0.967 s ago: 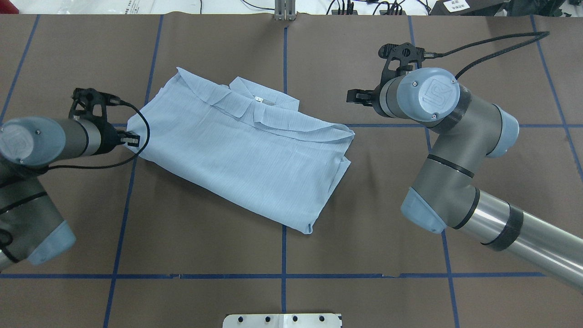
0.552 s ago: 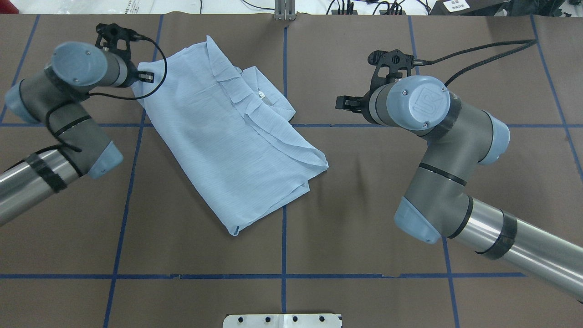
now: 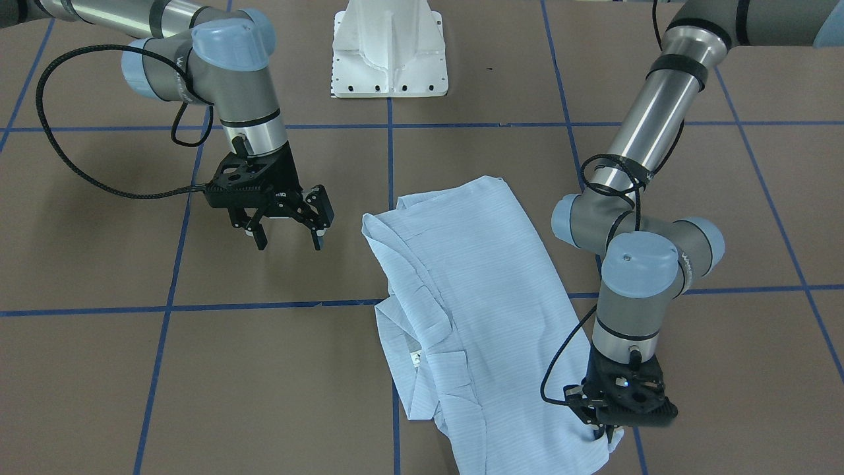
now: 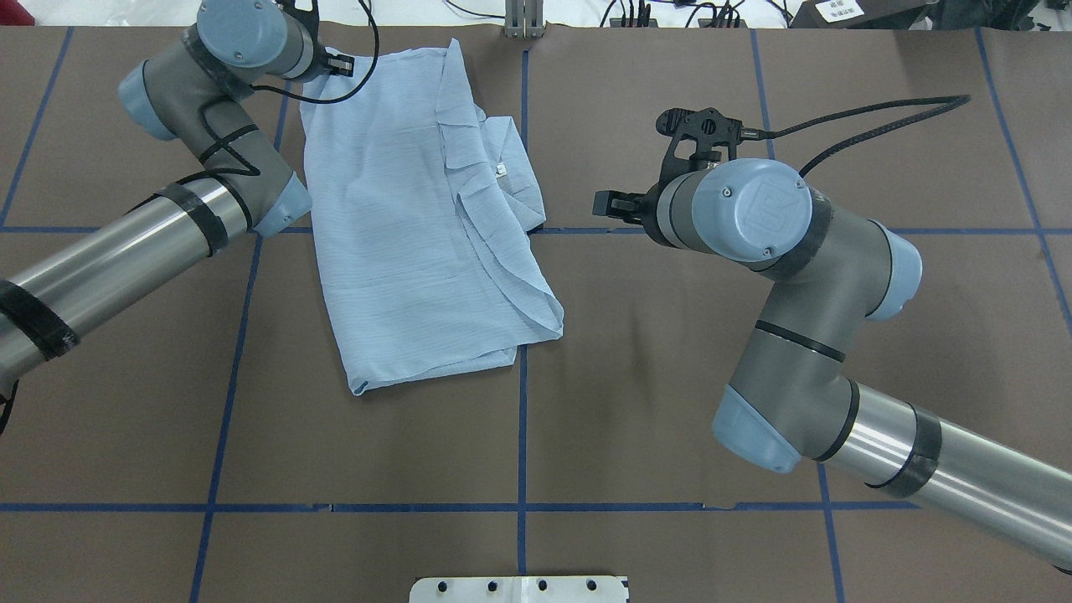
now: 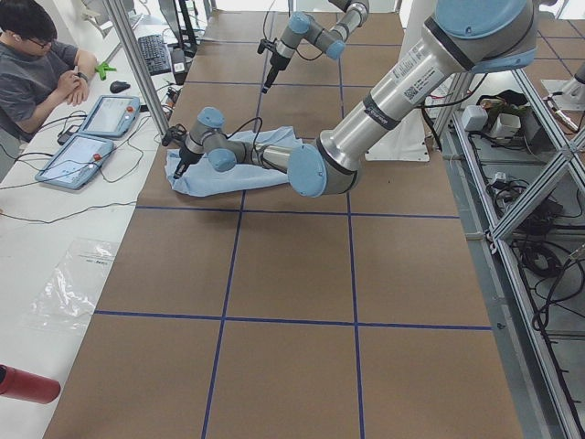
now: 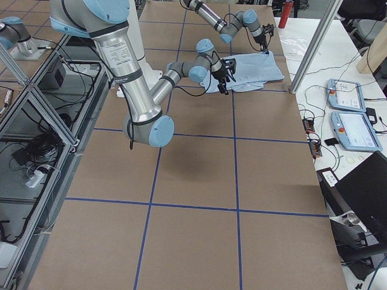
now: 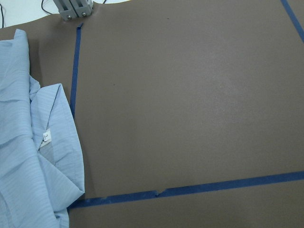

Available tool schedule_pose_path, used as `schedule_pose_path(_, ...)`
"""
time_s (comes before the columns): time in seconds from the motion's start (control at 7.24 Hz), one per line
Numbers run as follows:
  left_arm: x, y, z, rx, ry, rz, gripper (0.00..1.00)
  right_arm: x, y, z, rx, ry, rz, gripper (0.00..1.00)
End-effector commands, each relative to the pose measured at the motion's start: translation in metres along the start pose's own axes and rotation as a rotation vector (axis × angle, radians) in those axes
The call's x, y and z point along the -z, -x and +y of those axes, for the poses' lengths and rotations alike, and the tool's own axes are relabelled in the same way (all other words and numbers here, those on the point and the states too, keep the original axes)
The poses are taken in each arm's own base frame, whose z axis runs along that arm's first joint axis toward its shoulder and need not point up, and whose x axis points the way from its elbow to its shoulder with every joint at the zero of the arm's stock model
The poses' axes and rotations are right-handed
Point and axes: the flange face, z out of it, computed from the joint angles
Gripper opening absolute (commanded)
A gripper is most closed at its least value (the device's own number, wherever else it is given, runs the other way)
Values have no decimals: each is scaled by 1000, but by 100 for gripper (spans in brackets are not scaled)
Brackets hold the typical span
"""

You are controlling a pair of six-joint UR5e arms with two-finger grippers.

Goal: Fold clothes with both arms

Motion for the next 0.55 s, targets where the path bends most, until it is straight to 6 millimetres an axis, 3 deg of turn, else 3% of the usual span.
schedule_pose_path(0.0, 44, 42, 28, -56, 32, 145, 100, 15, 53, 10, -104, 31, 53, 100)
schedule_pose_path(0.14, 75, 61, 55, -62, 33, 202, 100, 23, 80, 31, -188, 42, 96, 100)
schedule_pose_path(0.41, 125, 88, 94, -54, 15, 230, 100, 18, 115, 78, -358, 73, 183, 96)
